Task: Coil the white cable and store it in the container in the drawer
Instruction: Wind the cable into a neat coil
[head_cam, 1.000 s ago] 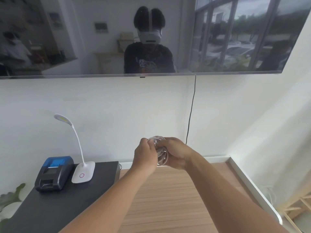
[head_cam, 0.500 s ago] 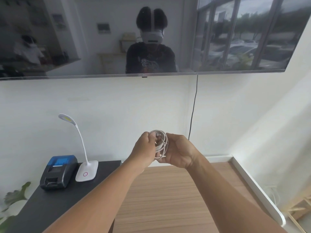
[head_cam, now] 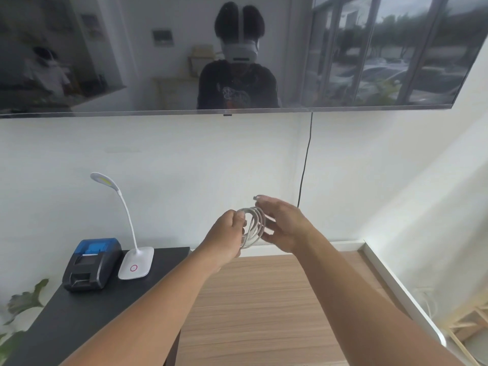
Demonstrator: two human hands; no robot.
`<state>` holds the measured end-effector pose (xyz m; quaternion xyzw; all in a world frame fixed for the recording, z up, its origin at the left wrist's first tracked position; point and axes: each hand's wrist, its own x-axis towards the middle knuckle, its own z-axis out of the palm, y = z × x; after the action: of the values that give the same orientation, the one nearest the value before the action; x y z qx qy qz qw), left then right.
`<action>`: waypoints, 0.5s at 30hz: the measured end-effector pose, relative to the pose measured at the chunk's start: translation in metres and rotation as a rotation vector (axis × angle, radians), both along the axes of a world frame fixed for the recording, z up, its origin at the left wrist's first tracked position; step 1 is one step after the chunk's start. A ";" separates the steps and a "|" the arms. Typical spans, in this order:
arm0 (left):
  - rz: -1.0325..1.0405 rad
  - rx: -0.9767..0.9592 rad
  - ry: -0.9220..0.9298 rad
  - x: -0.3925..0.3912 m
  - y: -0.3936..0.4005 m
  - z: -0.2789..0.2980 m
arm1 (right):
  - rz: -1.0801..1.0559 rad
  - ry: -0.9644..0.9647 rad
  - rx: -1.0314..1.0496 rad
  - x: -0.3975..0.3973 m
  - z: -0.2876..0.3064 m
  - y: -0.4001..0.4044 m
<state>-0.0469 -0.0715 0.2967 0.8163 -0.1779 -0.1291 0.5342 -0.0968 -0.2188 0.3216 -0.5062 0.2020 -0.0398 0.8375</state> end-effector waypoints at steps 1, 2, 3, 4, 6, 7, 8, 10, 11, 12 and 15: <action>0.012 0.037 -0.037 0.000 0.001 0.000 | -0.061 -0.048 -0.054 0.001 0.003 0.000; 0.026 0.069 -0.075 0.001 0.002 0.000 | -0.107 -0.092 -0.112 0.001 0.006 0.002; 0.042 0.099 -0.110 0.002 0.003 0.001 | -0.143 -0.131 -0.163 0.000 0.009 0.004; 0.061 0.126 -0.140 0.003 0.003 0.002 | -0.173 -0.165 -0.201 0.000 0.012 0.006; 0.113 0.181 -0.201 0.006 0.002 0.005 | -0.206 -0.224 -0.263 -0.005 0.016 0.008; 0.143 0.206 -0.227 0.007 0.002 0.007 | -0.208 -0.257 -0.304 -0.008 0.016 0.009; 0.171 0.225 -0.247 0.007 0.002 0.008 | -0.206 -0.292 -0.352 -0.011 0.015 0.011; 0.222 0.245 -0.273 0.008 0.001 0.010 | -0.187 -0.366 -0.428 -0.018 0.009 0.017; 0.244 0.249 -0.282 0.008 0.000 0.010 | -0.173 -0.392 -0.459 -0.020 0.004 0.021; 0.265 0.249 -0.289 0.008 -0.001 0.010 | -0.155 -0.399 -0.492 -0.022 0.000 0.026; 0.306 0.241 -0.331 0.005 -0.006 0.008 | -0.071 -0.343 -0.482 -0.022 -0.008 0.034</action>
<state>-0.0422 -0.0772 0.3044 0.9016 -0.1206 0.0683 0.4098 -0.1191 -0.1848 0.3136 -0.6690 0.0598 -0.2007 0.7132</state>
